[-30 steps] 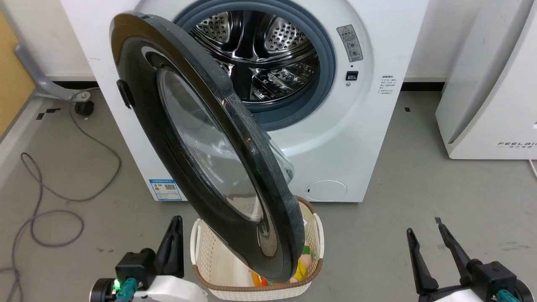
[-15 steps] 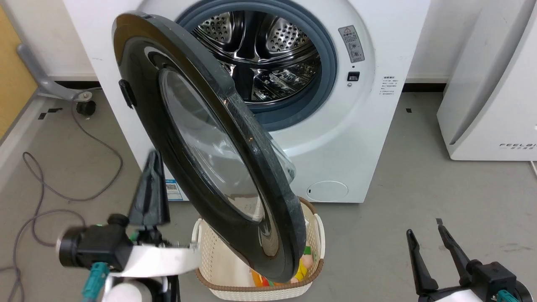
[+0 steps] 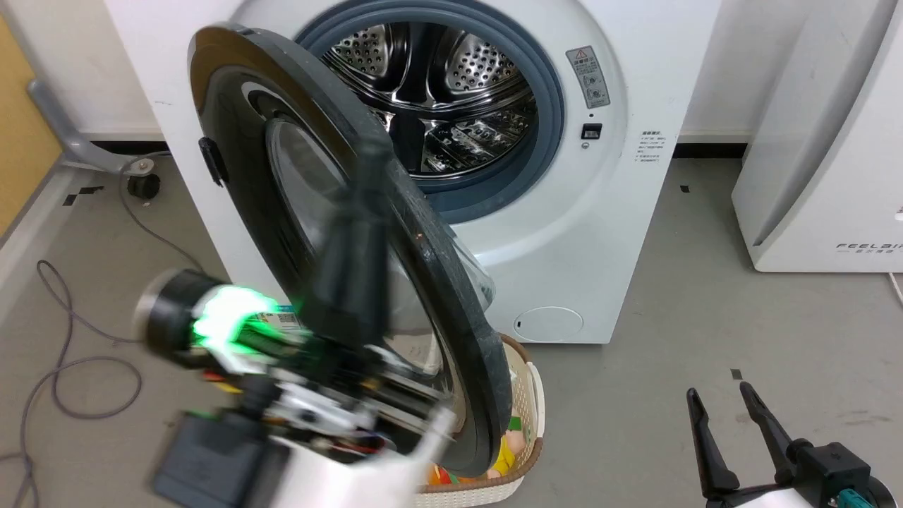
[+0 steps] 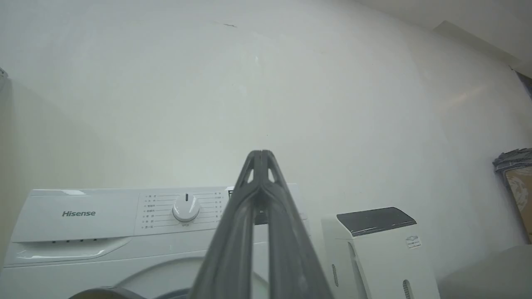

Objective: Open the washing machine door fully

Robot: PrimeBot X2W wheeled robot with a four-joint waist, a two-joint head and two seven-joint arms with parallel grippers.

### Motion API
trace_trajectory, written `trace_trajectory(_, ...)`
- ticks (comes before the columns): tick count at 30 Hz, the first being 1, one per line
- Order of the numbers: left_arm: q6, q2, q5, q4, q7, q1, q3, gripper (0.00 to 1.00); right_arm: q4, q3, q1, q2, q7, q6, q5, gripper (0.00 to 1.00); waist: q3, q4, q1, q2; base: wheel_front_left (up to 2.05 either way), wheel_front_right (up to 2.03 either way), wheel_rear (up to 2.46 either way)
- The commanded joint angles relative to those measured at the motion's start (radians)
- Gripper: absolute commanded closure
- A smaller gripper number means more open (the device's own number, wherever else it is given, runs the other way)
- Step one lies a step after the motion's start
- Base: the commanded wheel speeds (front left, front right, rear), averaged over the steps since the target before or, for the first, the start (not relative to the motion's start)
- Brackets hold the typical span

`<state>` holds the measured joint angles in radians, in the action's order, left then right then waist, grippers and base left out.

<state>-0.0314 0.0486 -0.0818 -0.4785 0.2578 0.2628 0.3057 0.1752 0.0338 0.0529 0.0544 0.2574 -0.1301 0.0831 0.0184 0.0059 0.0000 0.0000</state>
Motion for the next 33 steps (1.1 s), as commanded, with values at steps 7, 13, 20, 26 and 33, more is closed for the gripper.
trace_trajectory(7,0.005,0.002,-0.092,0.097,0.004,0.016,0.249,1.00,0.010,0.003,0.002,-0.004,0.004,-0.001,0.012,0.00,0.006,-0.011,0.0000,0.0000,0.00,0.00,0.00)
trace_trajectory(13,0.001,0.002,-0.171,0.266,-0.054,-0.034,0.413,1.00,0.016,0.004,0.008,-0.004,0.004,-0.001,0.016,0.00,0.010,-0.013,0.0000,0.0000,0.00,0.00,0.00)
trace_trajectory(20,-0.014,0.002,-0.209,0.443,-0.206,-0.072,0.533,1.00,0.026,0.005,0.003,-0.004,0.004,-0.001,0.021,0.00,0.006,-0.013,0.0000,0.0000,0.00,0.00,0.00)
trace_trajectory(26,-0.051,0.002,-0.219,0.578,-0.223,-0.058,0.537,1.00,0.030,-0.001,0.000,-0.004,0.004,-0.001,0.029,0.00,0.000,-0.019,0.0000,0.0000,0.00,0.00,0.00)
trace_trajectory(33,-0.117,0.002,-0.269,0.688,-0.157,0.022,0.503,1.00,0.044,-0.003,-0.003,-0.004,0.004,-0.001,0.033,0.00,-0.001,-0.027,0.0000,0.0000,0.00,0.00,0.00)
